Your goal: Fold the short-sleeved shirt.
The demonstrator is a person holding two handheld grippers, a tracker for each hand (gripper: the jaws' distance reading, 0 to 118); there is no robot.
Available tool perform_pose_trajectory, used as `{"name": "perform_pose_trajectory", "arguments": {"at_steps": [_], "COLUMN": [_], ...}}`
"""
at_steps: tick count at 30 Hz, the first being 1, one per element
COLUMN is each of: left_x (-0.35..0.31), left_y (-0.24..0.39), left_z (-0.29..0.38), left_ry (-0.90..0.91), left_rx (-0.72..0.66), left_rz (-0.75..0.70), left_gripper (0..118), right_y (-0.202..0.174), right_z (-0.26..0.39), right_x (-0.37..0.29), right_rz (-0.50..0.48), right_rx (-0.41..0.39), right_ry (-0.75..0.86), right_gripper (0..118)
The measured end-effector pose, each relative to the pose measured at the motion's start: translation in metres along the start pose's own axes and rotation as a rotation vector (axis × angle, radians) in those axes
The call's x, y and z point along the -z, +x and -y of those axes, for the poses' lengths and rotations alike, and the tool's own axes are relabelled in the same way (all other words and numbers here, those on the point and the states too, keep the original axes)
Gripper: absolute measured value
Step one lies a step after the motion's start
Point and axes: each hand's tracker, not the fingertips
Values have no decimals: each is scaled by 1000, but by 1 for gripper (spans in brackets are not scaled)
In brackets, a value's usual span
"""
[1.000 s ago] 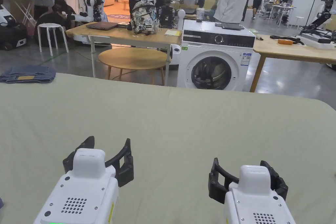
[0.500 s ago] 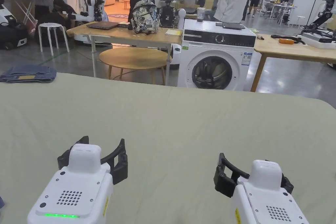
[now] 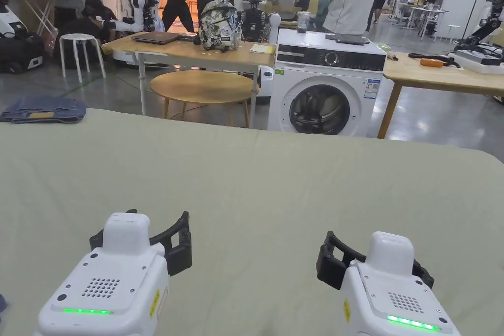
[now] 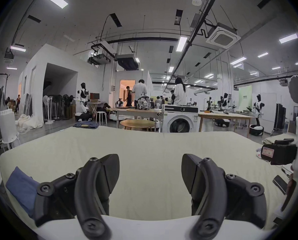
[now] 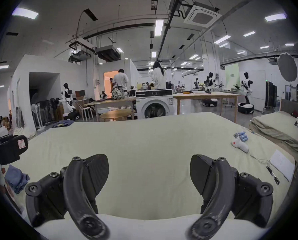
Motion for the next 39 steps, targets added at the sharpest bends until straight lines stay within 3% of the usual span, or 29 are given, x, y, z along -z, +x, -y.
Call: {"name": "perform_pose_trajectory", "arguments": {"at_steps": [7, 11, 19, 39], "left_x": [2, 1, -5, -4], "left_y": [1, -7, 3, -4], "left_z": [0, 0, 2, 0], "left_ry": [-9, -25, 62, 54], "left_rx": [-14, -91, 20, 71], "left_rz": [-26, 23, -118, -59], "left_gripper": [75, 75, 75, 75], "right_y": [1, 3, 5, 6], "right_z": [-5, -6, -4, -6], "right_x": [0, 2, 3, 10], "right_rz": [-5, -9, -5, 3], "right_rx": [25, 30, 18, -10], "right_ry": [-13, -17, -11, -25], "right_gripper": [98, 98, 98, 98]}}
